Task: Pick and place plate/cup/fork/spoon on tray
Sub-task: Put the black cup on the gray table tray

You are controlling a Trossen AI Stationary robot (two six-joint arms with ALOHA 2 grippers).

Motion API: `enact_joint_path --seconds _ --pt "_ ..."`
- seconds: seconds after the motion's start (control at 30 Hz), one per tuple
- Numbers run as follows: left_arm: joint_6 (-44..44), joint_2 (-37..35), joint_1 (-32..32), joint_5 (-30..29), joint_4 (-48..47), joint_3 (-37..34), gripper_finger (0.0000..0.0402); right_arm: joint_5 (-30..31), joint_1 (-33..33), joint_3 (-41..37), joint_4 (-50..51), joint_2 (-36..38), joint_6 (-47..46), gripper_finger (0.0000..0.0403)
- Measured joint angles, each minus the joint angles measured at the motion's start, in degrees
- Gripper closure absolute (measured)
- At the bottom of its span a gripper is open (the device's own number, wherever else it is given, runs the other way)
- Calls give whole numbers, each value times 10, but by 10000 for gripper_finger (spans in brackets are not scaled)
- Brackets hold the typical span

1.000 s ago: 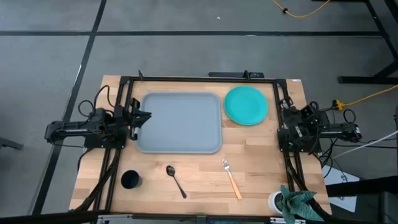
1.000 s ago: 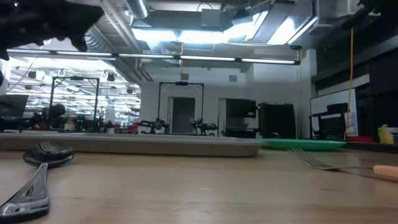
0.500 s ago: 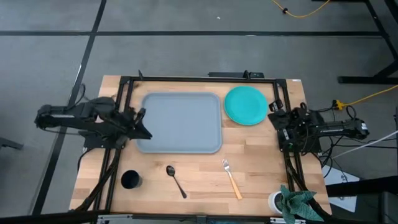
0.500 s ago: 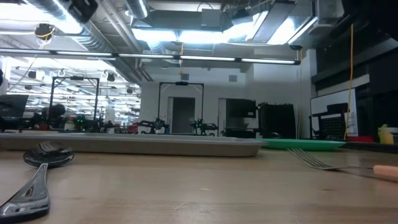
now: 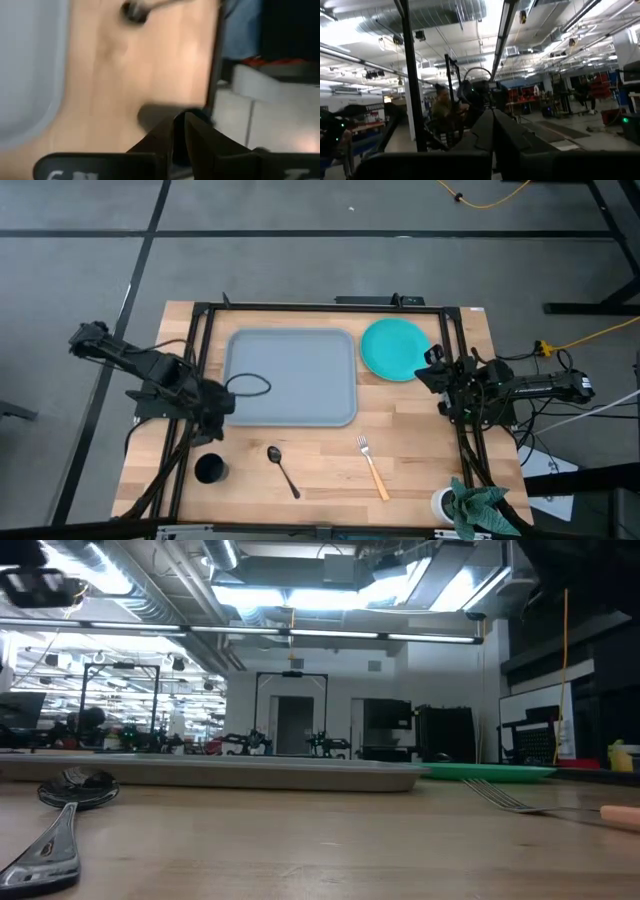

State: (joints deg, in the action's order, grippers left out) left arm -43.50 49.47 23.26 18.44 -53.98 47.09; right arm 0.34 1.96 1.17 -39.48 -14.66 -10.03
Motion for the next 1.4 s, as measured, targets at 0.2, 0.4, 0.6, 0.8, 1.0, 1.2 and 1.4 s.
enact_joint_path --seconds 0.2,0.4,0.6,0.8,1.0,1.2,1.4 --pt "-80 0 40 -39 -11 0 360 0 0 0 7 0 0 386" --pt "-118 -1 47 -46 -3 0 360 0 0 0 4 0 0 386" --pt "-174 2 47 -140 61 0 360 0 0 0 4 0 0 386" --pt "-160 15 47 -246 62 0 360 0 0 0 17 0 -3 386" --pt "-153 45 47 -265 59 0 360 0 0 0 27 0 -32 386" --pt "-127 58 47 -263 62 0 355 0 0 0 27 0 -31 386" --pt "-126 57 47 -247 67 0 300 0 0 0 28 0 -31 386"
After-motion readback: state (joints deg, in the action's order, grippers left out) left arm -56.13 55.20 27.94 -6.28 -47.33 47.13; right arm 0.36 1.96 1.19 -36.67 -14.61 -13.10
